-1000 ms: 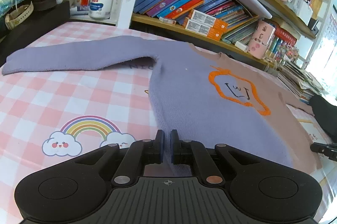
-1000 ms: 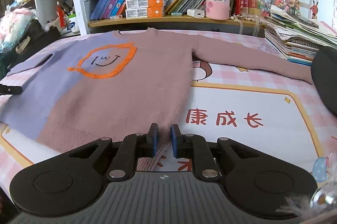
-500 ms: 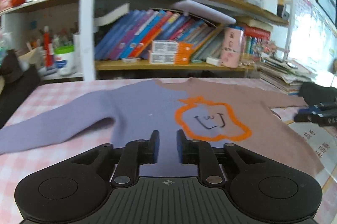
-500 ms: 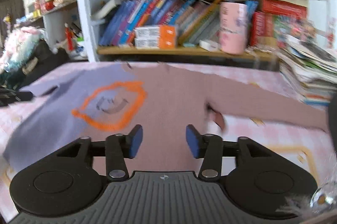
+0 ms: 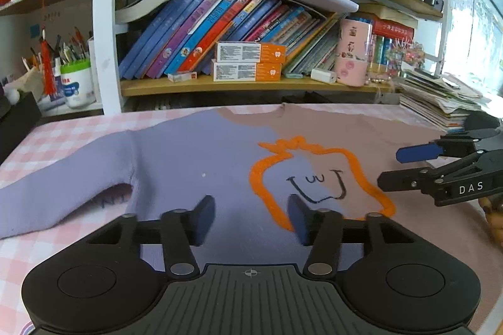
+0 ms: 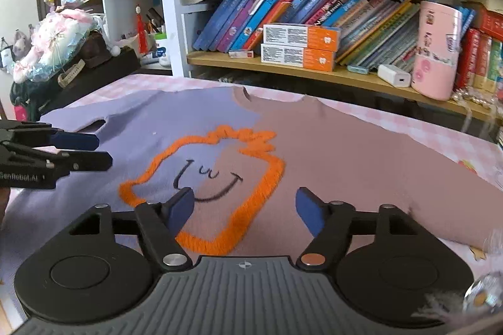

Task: Fold clothes
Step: 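Move the open left gripper over the sweater toward the lavender sleeve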

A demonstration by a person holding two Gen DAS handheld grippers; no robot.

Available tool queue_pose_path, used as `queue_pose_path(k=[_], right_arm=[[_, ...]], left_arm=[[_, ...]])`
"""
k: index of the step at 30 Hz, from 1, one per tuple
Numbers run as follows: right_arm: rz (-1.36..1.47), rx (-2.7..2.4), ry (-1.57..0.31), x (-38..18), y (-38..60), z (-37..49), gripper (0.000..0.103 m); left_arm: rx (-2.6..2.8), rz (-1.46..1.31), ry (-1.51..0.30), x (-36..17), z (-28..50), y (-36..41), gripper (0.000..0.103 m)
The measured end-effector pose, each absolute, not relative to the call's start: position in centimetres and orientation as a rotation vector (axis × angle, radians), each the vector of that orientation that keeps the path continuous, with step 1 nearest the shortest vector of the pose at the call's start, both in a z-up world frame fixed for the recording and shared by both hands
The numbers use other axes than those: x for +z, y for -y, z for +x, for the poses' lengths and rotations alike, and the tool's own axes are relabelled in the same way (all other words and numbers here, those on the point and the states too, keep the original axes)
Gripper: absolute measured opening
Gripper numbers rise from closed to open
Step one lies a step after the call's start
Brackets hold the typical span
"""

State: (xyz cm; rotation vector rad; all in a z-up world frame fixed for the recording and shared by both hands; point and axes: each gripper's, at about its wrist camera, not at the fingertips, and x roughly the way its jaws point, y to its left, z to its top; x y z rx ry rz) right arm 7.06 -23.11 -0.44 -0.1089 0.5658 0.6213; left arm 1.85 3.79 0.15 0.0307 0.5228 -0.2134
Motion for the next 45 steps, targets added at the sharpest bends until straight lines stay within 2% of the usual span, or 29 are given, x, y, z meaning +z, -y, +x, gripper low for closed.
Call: queue_pose_path(k=[1, 3, 7, 9, 13, 19, 27, 37, 45], right_arm=[[-0.106, 0.625, -0.564, -0.7, 23.0, 7.1, 0.074], [-0.116, 0.617, -0.562, -1.2, 22.7, 7.0, 0.076], [-0.148, 0.605, -0.506, -1.3, 22.1, 6.3, 0.080], [-0.147, 0.594, -0.450, -0.8, 22.2, 5.9, 0.085], [-0.120, 0.576, -0.419, -0.6, 22.9, 5.8, 0.087], [-0.132, 0.555, -0.458, -1.3, 22.7, 6.2, 0.088], [-0.157, 0.546, -0.471, -1.6, 22.3, 6.1, 0.098], [-0.205, 0.536, -0.477, -1.8, 21.6, 5.9, 0.102], [-0.321, 0.550, -0.536, -2.7, 19.7, 5.9, 0.103]], left_arm=[[-0.210, 0.050, -0.510, -0.1, 1.8, -3.5, 0.072], [-0.209, 0.091, -0.472, -0.2, 1.5, -2.8, 0.078], [-0.209, 0.120, -0.396, 0.4, 0.9, -2.1, 0.080], [-0.197, 0.096, -0.362, 1.3, 0.8, -2.3, 0.081], [-0.190, 0.060, -0.308, 2.6, 1.0, -2.2, 0.087], [-0.130, 0.142, -0.415, 1.3, 2.7, -1.7, 0.088], [-0.086, 0.158, -0.550, -0.7, 3.2, -2.8, 0.089], [-0.063, 0.146, -0.507, 1.0, 1.4, -4.4, 0.091], [0.084, 0.122, -0.553, 1.5, 0.1, -7.4, 0.091]])
